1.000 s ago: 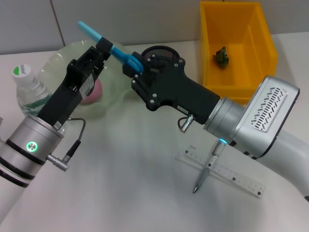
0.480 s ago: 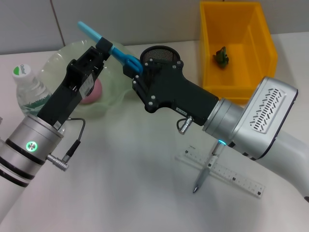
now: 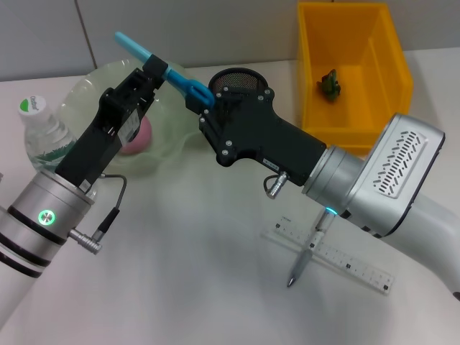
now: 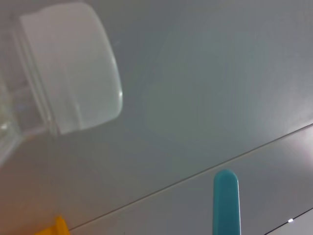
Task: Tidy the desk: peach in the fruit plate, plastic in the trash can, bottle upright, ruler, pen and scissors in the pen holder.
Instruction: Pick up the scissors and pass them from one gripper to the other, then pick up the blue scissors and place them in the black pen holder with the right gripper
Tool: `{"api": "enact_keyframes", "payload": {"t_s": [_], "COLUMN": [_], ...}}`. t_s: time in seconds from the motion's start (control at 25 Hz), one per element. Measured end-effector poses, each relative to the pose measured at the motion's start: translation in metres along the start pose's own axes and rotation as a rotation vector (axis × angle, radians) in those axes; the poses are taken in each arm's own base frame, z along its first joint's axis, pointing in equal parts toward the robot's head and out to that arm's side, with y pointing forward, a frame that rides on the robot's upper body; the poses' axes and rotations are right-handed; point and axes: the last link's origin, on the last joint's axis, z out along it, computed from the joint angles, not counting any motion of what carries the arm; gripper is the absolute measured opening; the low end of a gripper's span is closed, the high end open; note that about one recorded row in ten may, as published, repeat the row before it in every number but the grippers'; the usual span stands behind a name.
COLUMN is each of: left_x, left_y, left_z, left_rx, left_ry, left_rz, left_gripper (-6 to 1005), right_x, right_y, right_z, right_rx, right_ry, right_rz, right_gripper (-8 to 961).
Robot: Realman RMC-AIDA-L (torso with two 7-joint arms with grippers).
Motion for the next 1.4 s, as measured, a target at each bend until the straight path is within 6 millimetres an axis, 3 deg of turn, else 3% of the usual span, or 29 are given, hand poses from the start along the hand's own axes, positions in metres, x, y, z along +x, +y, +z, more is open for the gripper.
{"api": "enact_keyframes", "payload": {"t_s": [0.4, 0.84, 1.04, 1.4], "left_x": [0.003, 0.003, 0.004, 0.017], "left_y": [0.001, 0.001, 0.007, 0.020], "left_z": [-0.003, -0.003, -0.004, -0.016], "left_rx": [-0.008, -0.016, -0.063, -0.202], "left_ry": [0.001, -0.011, -0.051, -0.321], "left_rz": [0.017, 0.024, 0.065, 0.451], "left_gripper": [281, 683, 826, 819], "right_x": [0.000, -0.001, -0.006, -0.013], "right_y": [0.000, -0.004, -0.019, -0.060], "right_z": [-0.001, -0.004, -0.012, -0.036], "right_rx": [0.008, 0.049, 0.151, 0.159], "right_ry": [-0.002, -0.017, -0.067, -0.109], "right_rz": [0.004, 0.013, 0.105, 0.379], "right_gripper": [80, 86, 89, 95]}}
